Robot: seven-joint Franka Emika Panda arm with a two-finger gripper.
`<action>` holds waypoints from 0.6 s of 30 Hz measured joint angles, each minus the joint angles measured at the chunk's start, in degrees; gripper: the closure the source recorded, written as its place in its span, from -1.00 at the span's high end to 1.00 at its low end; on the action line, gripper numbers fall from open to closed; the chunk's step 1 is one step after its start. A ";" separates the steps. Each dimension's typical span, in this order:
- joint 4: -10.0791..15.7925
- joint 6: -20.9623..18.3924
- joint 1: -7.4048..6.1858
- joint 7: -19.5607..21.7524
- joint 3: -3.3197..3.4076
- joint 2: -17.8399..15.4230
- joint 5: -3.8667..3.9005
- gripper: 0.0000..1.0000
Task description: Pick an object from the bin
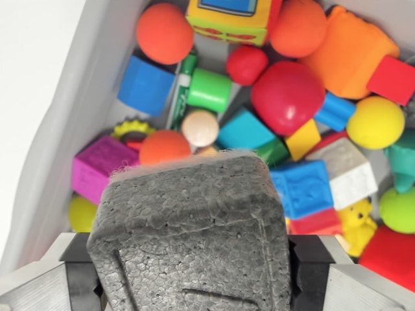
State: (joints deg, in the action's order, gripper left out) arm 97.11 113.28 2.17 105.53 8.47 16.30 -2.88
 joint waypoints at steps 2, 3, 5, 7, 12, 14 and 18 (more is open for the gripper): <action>-0.61 -0.78 0.00 0.03 0.01 -0.15 0.04 -1.00; -0.93 -1.11 0.00 0.03 0.02 -0.19 0.06 -1.00; -1.33 -1.61 0.00 0.05 0.03 -0.28 0.08 -1.00; -1.81 -2.25 0.00 0.07 0.04 -0.42 0.10 -1.00; -2.88 -3.60 0.02 0.10 0.06 -0.73 0.13 -1.00; -3.12 -3.93 0.02 0.11 0.07 -0.81 0.13 -1.00; -3.65 -4.53 0.02 0.12 0.08 -0.86 0.15 -1.00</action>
State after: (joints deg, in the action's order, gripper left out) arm 93.46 108.75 2.19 105.65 8.55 15.44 -2.73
